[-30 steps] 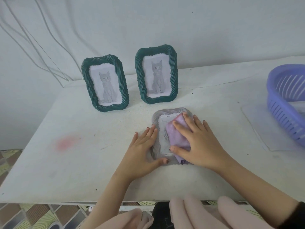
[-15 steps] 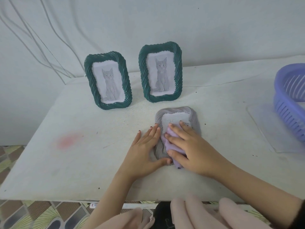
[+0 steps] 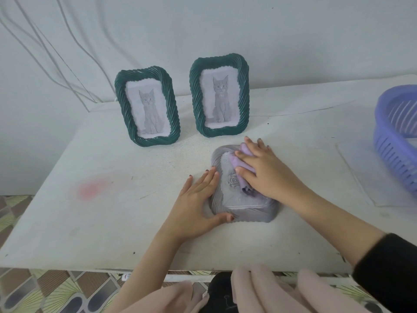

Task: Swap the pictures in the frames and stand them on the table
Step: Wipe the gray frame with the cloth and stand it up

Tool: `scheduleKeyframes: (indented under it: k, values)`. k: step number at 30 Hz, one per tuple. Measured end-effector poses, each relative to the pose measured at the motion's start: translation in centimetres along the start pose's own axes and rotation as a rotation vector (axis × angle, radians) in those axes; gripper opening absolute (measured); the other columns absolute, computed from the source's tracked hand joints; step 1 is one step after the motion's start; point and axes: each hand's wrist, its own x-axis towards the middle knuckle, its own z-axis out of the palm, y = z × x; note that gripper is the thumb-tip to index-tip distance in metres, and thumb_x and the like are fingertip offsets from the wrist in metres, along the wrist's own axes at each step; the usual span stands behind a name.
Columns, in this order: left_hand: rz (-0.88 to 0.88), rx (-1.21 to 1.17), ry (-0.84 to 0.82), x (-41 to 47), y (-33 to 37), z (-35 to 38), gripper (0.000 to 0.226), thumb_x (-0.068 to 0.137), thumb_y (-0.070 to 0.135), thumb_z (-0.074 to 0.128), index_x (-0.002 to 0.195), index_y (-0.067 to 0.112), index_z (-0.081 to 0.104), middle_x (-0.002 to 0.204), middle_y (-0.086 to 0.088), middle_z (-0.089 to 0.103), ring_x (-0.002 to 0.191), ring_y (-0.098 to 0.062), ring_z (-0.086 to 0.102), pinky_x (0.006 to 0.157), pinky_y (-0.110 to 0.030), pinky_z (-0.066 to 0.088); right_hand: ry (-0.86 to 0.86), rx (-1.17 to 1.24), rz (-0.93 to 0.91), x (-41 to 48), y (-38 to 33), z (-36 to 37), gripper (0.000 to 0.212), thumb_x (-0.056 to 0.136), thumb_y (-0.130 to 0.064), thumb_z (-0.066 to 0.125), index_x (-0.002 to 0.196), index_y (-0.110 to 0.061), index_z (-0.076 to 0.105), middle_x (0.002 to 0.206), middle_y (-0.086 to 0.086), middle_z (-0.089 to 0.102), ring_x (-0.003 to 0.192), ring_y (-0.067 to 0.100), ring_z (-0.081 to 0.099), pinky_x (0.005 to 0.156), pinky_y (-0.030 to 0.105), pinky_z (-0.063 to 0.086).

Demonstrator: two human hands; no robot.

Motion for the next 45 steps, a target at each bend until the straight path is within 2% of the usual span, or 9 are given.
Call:
scheduleKeyframes:
  k: [6, 11, 18, 25, 30, 34, 39, 42, 45]
  values:
    - [0.000, 0.002, 0.001, 0.1, 0.1, 0.0, 0.095, 0.067, 0.078, 0.043, 0.140, 0.034, 0.001, 0.153, 0.016, 0.002, 0.140, 0.006, -0.002, 0.116, -0.026, -0.005, -0.030, 0.089, -0.128, -2.2, -2.8, 1.2, 0.053, 0.095, -0.033, 0.044, 0.143, -0.012, 0.034, 0.156, 0.000, 0.016, 0.145, 0.025, 0.002, 0.115, 0.033, 0.003]
    - [-0.011, -0.015, 0.018, 0.1, 0.0, 0.1, 0.100, 0.063, 0.084, 0.042, 0.140, 0.033, 0.003, 0.152, 0.017, 0.003, 0.140, 0.004, 0.000, 0.111, -0.017, -0.010, -0.109, 0.185, -0.206, -6.6, -1.6, 0.9, 0.051, 0.091, -0.047, 0.037, 0.139, -0.027, 0.040, 0.150, -0.023, 0.007, 0.142, 0.003, -0.004, 0.111, 0.017, -0.002]
    - [-0.009, -0.023, 0.010, 0.1, 0.1, -0.1, 0.101, 0.065, 0.075, 0.049, 0.145, 0.027, 0.010, 0.153, 0.014, 0.006, 0.136, 0.014, -0.002, 0.116, -0.027, -0.005, -0.027, 0.103, -0.106, -3.9, 0.7, -0.5, 0.046, 0.090, -0.045, 0.044, 0.135, -0.035, 0.043, 0.153, -0.017, 0.017, 0.143, 0.012, 0.015, 0.114, 0.035, 0.023]
    - [-0.017, -0.027, 0.011, 0.0, 0.3, -0.2, 0.103, 0.065, 0.075, 0.048, 0.146, 0.021, 0.016, 0.152, 0.013, 0.005, 0.136, 0.013, -0.002, 0.115, -0.025, -0.006, 0.053, 0.033, -0.042, 0.9, 0.2, 0.4, 0.045, 0.096, -0.032, 0.040, 0.140, -0.021, 0.040, 0.157, 0.001, 0.007, 0.145, 0.027, 0.003, 0.110, 0.025, -0.006]
    - [-0.014, -0.027, 0.015, 0.1, 0.1, -0.2, 0.103, 0.064, 0.076, 0.047, 0.146, 0.022, 0.017, 0.151, 0.013, 0.007, 0.137, 0.008, 0.002, 0.114, -0.021, -0.004, -0.029, 0.144, -0.173, -2.0, 0.0, 0.8, 0.043, 0.094, -0.035, 0.047, 0.135, -0.022, 0.047, 0.156, -0.005, 0.015, 0.144, 0.018, 0.002, 0.114, 0.026, -0.002]
    - [-0.016, -0.020, 0.057, 0.0, 0.1, 0.0, 0.104, 0.063, 0.077, 0.049, 0.145, 0.020, 0.020, 0.149, 0.015, 0.009, 0.138, 0.006, 0.006, 0.112, -0.017, -0.004, -0.102, 0.191, -0.250, -6.4, -0.5, 0.9, 0.061, 0.085, -0.055, 0.027, 0.135, -0.026, 0.047, 0.152, -0.016, 0.013, 0.141, 0.005, -0.004, 0.114, 0.019, -0.006]
    - [-0.028, -0.057, 0.072, 0.0, 0.2, 0.0, 0.110, 0.058, 0.084, 0.046, 0.145, 0.022, 0.023, 0.150, 0.014, 0.012, 0.139, 0.004, 0.009, 0.114, -0.021, -0.001, -0.010, 0.247, -0.143, -9.2, 0.2, -0.7, 0.048, 0.082, -0.054, 0.036, 0.122, -0.038, 0.058, 0.144, -0.025, 0.018, 0.133, 0.000, 0.024, 0.107, 0.011, 0.019]
    - [-0.046, -0.090, 0.071, 0.1, 0.5, -0.1, 0.105, 0.060, 0.074, 0.052, 0.146, 0.023, 0.019, 0.150, 0.016, 0.010, 0.140, 0.001, 0.008, 0.115, -0.024, 0.000, 0.047, 0.218, -0.010, -9.3, 0.0, -0.5, 0.045, 0.081, -0.056, 0.042, 0.122, -0.043, 0.056, 0.145, -0.011, 0.025, 0.120, 0.010, 0.034, 0.097, 0.022, 0.029]
    - [-0.038, -0.148, 0.081, -0.1, 1.3, -0.2, 0.104, 0.064, 0.068, 0.053, 0.147, 0.022, 0.011, 0.147, 0.017, 0.007, 0.138, 0.003, 0.007, 0.113, -0.019, 0.002, 0.120, 0.270, 0.087, -9.2, -0.4, -0.4, 0.043, 0.081, -0.042, 0.061, 0.123, -0.043, 0.054, 0.118, 0.002, 0.044, 0.103, 0.021, 0.049, 0.087, 0.021, 0.036]
